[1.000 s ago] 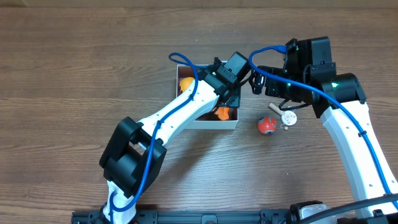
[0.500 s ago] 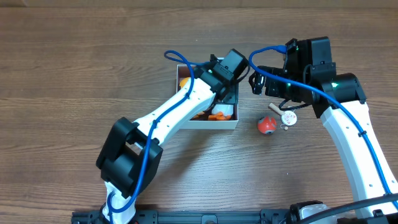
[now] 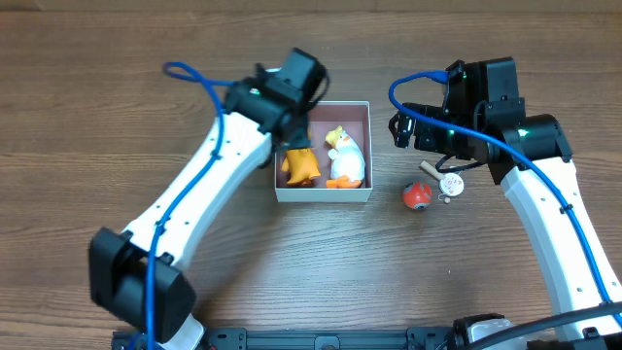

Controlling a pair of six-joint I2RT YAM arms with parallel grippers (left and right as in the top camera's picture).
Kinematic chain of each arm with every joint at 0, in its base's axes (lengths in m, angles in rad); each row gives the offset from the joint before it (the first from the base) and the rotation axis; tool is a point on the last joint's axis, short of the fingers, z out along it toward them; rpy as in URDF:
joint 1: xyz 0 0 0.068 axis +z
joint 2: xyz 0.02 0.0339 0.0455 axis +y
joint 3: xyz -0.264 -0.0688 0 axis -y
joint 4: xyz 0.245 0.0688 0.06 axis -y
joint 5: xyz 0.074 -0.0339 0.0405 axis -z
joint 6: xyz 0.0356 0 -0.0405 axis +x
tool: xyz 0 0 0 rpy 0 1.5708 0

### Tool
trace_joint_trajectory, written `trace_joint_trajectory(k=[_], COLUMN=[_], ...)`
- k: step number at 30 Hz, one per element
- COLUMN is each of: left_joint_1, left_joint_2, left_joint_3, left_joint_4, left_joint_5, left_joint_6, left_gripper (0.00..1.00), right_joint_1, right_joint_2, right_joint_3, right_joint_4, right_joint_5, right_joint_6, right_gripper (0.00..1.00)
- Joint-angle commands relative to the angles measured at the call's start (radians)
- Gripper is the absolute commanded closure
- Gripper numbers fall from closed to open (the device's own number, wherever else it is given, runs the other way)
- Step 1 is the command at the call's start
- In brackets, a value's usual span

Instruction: Pack container

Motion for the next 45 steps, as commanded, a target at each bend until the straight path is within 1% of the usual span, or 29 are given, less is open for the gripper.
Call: trace_joint_trajectory(k=[1,3,6,14,17,20,26,31,32,34,36,37,38,39,42,45], left_joint_1=[0.060,0.089,0.125,0.186,0.209,0.236,0.271,0.271,0.271,0.271,0.273,0.274,0.274,0.275,0.284,0.307], left_joint_2=[-0.020,-0.020,-0.020,-0.020,-0.020,-0.030,-0.099,-0.248,-0.311,-0.373,-0.438,-0.444,-0.448,-0.447,-0.421,-0.380], left_joint_3=[0.002,0.001,0.001,0.000,0.000,0.000,-0.023,-0.155,-0.233,-0.323,-0.459,-0.488,-0.524,-0.556,-0.634,-0.661], left_joint_4=[-0.101,-0.147,-0.171,-0.172,-0.171,-0.173,-0.184,-0.161,-0.135,-0.089,-0.012,0.008,0.034,0.061,0.146,0.193], left_joint_5=[-0.105,-0.101,-0.082,-0.031,0.007,0.019,0.116,0.116,0.126,0.142,0.132,0.130,0.130,0.130,0.111,0.073], left_joint_6=[-0.021,-0.038,-0.034,0.069,0.123,0.134,0.176,0.124,0.102,0.093,0.060,0.053,0.042,0.035,0.014,0.008], left_gripper=[0.28,0.28,0.26,0.22,0.23,0.24,0.24,0.25,0.24,0.24,0.24,0.23,0.18,0.16,0.16,0.15], right_joint_1=[0.006,0.006,0.006,0.006,0.006,0.006,0.006,0.006,0.006,0.006,0.006,0.006,0.006,0.006,0.006,0.006], right_joint_2=[-0.001,-0.001,-0.001,-0.001,-0.001,-0.001,-0.001,-0.001,-0.001,-0.001,-0.001,-0.001,-0.001,-0.001,-0.001,-0.001], right_joint_3=[0.026,0.026,0.026,0.026,0.026,0.026,0.026,0.026,0.026,0.026,0.026,0.026,0.026,0.026,0.026,0.026], right_joint_4=[0.005,0.005,0.005,0.005,0.005,0.005,0.005,0.005,0.005,0.005,0.005,0.005,0.005,0.005,0.005,0.005], right_joint_5=[-0.004,-0.004,-0.004,-0.004,-0.004,-0.004,-0.004,-0.004,-0.004,-0.004,-0.004,-0.004,-0.004,-0.004,-0.004,-0.004], right_joint_6=[0.002,0.002,0.001,0.002,0.002,0.002,0.002,0.002,0.002,0.002,0.002,0.002,0.002,0.002,0.002,0.002], right_gripper=[0.00,0.00,0.00,0.00,0.00,0.00,0.00,0.00,0.00,0.00,0.00,0.00,0.00,0.00,0.00,0.00])
